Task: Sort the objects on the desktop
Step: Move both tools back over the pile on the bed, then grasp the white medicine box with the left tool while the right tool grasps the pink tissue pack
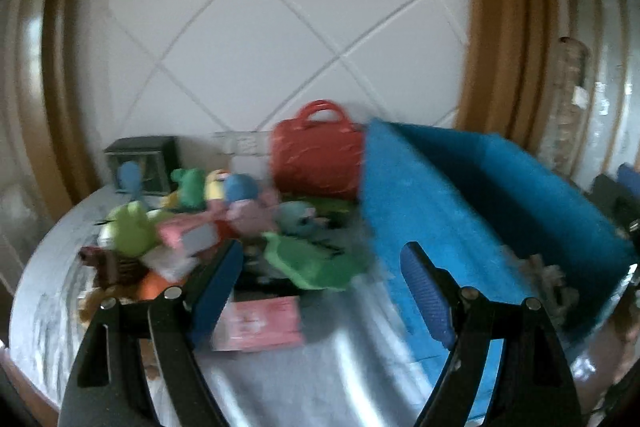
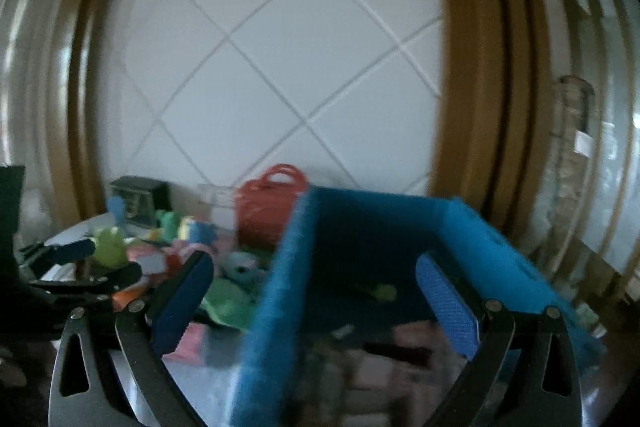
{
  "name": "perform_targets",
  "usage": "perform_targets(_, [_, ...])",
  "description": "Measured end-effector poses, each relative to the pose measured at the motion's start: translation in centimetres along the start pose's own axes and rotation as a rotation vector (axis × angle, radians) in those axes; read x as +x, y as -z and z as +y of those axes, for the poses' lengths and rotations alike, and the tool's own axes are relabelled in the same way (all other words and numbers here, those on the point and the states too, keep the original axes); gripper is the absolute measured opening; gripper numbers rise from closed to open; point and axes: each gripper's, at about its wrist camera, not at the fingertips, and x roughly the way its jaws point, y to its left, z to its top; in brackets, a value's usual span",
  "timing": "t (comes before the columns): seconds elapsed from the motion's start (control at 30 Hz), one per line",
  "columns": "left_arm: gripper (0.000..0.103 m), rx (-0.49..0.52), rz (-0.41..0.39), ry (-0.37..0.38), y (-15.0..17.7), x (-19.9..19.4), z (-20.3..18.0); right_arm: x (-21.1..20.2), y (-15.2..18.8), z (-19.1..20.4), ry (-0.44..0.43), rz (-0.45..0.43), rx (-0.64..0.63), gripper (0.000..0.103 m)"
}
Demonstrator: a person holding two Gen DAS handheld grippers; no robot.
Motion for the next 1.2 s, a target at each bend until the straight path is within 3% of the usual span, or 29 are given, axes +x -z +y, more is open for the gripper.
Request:
perform_targets(0.13, [0.081, -0.002, 0.068, -0.054, 1.0, 1.9, 6.6, 2.1, -0.3, 6.0, -0.036, 0.011, -0.022, 0.103])
perform_targets(0.23, [0.081, -0.005, 0.146, -0.080, 2.3, 4.0, 11.6, 5.2, 0.3, 10.3, -0.068, 0.067, -0.014, 0.103])
perform_targets(0.47, [0.081, -0.009, 0.318, -0.059, 5.9, 10.2, 18.5, 14.1, 5.0, 17.0, -0.088, 0.309, 0.037, 0.103])
perform_targets(0.7, [0.081, -0.049, 0.477, -0.008, 10.8, 17.2, 18.4, 20.7, 11.4, 17.4, -0.055, 0.528, 0.033, 0.103])
perform_targets(0.93, [0.081, -0.078, 0.574, -0.053, 14.3, 23.3, 17.7, 27.3, 17.2, 18.2, -0.155, 0.699, -0.019, 0.103])
perform_targets(1.2, [0.081, -0.075, 0.614, -0.023, 15.6, 28.6, 15.3, 31.2, 20.0, 16.5, -0.147, 0.750, -0.020, 0.103])
